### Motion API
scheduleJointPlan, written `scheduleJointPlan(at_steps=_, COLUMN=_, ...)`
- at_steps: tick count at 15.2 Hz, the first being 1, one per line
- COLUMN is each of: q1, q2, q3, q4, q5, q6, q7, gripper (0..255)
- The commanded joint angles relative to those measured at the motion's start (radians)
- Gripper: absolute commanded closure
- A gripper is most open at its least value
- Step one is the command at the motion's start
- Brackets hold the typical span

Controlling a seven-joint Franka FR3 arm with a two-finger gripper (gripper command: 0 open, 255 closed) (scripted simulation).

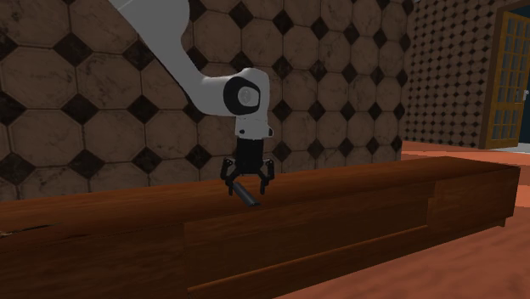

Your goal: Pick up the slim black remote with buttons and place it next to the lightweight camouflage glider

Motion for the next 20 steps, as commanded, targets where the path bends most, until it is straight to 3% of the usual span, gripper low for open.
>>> scheduleJointPlan(at_steps=1, q1=0.001, q2=0.003, q3=0.000, q4=-0.002, q5=0.000, q6=0.006, q7=0.000, gripper=0)
scheduleJointPlan(at_steps=6, q1=0.001, q2=0.003, q3=0.000, q4=-0.002, q5=0.000, q6=0.005, q7=0.000, gripper=0)
scheduleJointPlan(at_steps=7, q1=0.001, q2=0.003, q3=0.000, q4=-0.002, q5=0.000, q6=0.005, q7=0.000, gripper=255)
scheduleJointPlan(at_steps=16, q1=0.001, q2=0.003, q3=0.000, q4=-0.002, q5=0.000, q6=0.006, q7=0.000, gripper=255)
scheduleJointPlan(at_steps=20, q1=0.001, q2=-0.026, q3=-0.001, q4=0.014, q5=-0.002, q6=-0.040, q7=0.004, gripper=255)
